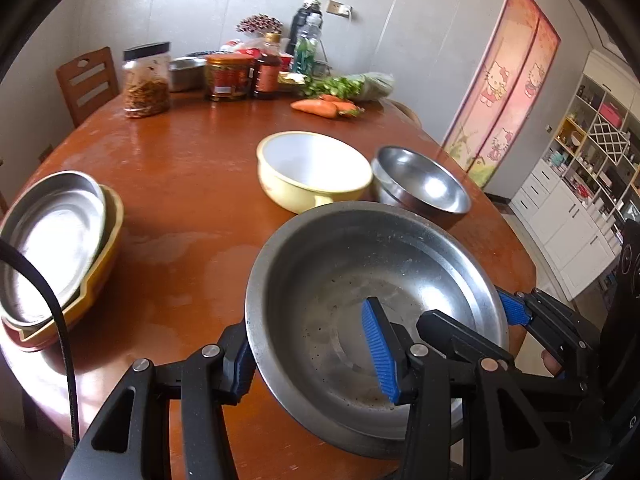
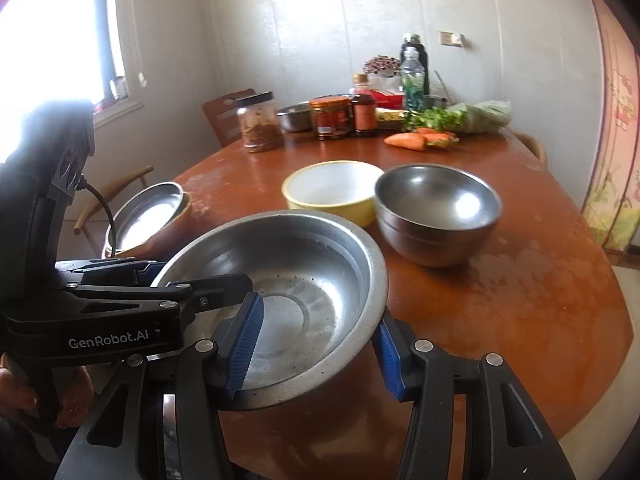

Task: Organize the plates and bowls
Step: 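Lift the steel basin with the right tool toward the stacked dishes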

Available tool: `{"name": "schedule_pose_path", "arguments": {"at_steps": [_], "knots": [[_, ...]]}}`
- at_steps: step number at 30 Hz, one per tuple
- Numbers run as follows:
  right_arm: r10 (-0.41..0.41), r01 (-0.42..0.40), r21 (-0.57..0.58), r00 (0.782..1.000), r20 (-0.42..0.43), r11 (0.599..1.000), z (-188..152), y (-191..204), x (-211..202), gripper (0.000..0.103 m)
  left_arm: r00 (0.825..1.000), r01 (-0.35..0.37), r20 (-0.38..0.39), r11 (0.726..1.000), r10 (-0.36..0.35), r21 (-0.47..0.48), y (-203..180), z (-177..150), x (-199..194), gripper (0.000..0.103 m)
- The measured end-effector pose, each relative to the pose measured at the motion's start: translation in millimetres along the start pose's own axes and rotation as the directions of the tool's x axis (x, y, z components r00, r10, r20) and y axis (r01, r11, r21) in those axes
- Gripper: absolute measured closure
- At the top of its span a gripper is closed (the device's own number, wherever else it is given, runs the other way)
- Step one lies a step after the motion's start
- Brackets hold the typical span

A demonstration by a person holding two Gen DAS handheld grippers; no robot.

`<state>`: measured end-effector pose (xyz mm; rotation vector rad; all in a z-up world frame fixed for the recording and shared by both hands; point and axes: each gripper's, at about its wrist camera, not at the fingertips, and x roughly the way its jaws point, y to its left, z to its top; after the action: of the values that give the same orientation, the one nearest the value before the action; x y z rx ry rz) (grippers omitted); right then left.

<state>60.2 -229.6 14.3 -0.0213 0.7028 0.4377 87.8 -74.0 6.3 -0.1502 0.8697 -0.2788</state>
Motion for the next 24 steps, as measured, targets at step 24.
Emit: {"name": "schedule_pose_path", "arguments": {"at_steps": [24], "knots": [[0.024, -0.028, -0.059, 0.997, -0.076, 0.998, -9, 28, 25, 0.047, 0.998, -0.049, -0.031, 0.999, 0.048, -0.008, 25, -22, 6, 0.055]]}}
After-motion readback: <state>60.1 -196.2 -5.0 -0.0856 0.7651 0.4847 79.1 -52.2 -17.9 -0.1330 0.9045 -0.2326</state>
